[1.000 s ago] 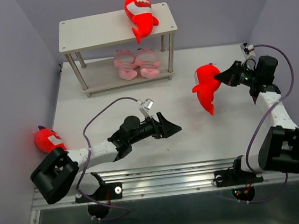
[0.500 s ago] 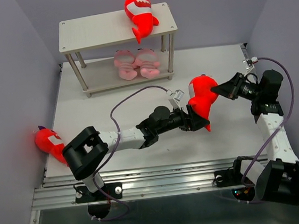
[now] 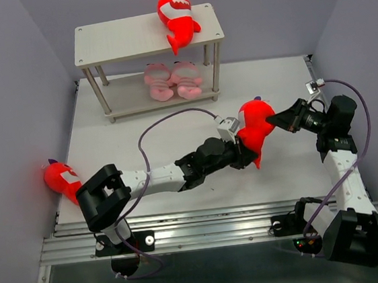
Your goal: Place and organize the stuffed toys onto the shelf
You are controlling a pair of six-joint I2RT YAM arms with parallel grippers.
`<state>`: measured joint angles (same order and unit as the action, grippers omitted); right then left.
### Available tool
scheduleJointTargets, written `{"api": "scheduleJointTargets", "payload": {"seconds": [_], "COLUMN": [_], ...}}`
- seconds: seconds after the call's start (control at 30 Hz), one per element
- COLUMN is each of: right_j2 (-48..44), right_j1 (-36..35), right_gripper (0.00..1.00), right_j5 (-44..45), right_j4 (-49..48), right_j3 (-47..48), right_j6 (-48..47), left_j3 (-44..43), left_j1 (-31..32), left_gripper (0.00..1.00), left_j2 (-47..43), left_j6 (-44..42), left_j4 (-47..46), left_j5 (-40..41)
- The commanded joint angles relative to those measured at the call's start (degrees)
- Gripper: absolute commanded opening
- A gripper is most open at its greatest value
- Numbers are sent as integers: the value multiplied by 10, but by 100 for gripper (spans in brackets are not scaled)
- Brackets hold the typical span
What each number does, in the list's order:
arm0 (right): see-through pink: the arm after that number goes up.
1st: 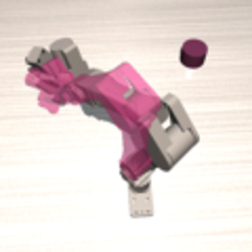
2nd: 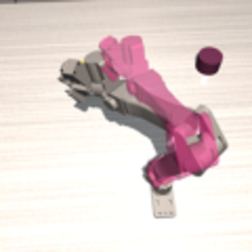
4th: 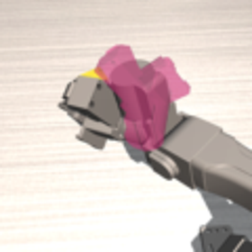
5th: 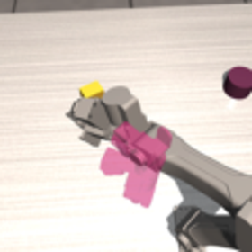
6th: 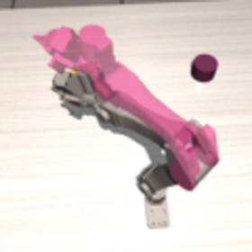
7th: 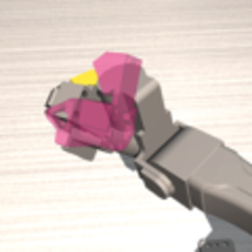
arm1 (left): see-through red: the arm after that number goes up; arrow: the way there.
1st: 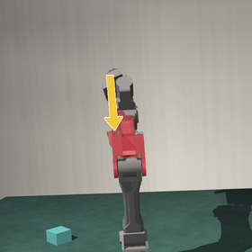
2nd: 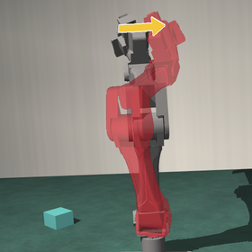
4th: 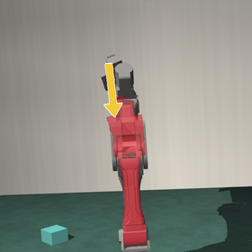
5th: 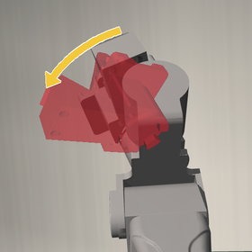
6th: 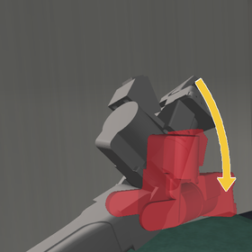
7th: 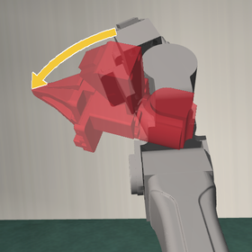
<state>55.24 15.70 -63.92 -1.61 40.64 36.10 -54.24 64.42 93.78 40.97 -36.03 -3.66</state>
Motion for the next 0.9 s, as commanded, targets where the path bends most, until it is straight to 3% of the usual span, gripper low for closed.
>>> {"api": "scheduleJointTargets", "payload": {"seconds": [0.0, 0.03, 0.13, 0.2, 0.33, 0.57, 0.87], "right_j2": [-17, -18, -19, -18, -8, 41, 70], "right_j1": [-1, -1, -1, -1, -1, -6, -92], "right_gripper": [11, 23, 41, 59, 78, 84, 96], "right_j5": [-27, -33, -37, -35, -39, -42, 92], "right_j4": [51, 76, 156, 203, 352, 463, 501], "right_j3": [22, 33, 63, 103, 182, 240, 311], "right_j6": [-89, -125, -197, -274, -396, -436, -393], "left_j3": [-12, -21, -35, -38, -27, -28, -113], "left_j1": [12, 18, 48, 60, 88, 117, 150], "left_gripper": [0, 0, 0, 0, 0, 0, 0], "left_j2": [-54, -56, -61, -64, -76, -81, 3], "left_j6": [-92, -138, -205, -240, -332, -401, -483], "left_j4": [7, 45, 131, 162, 231, 254, 291], "left_j5": [75, 115, 177, 238, 340, 442, 522]}}
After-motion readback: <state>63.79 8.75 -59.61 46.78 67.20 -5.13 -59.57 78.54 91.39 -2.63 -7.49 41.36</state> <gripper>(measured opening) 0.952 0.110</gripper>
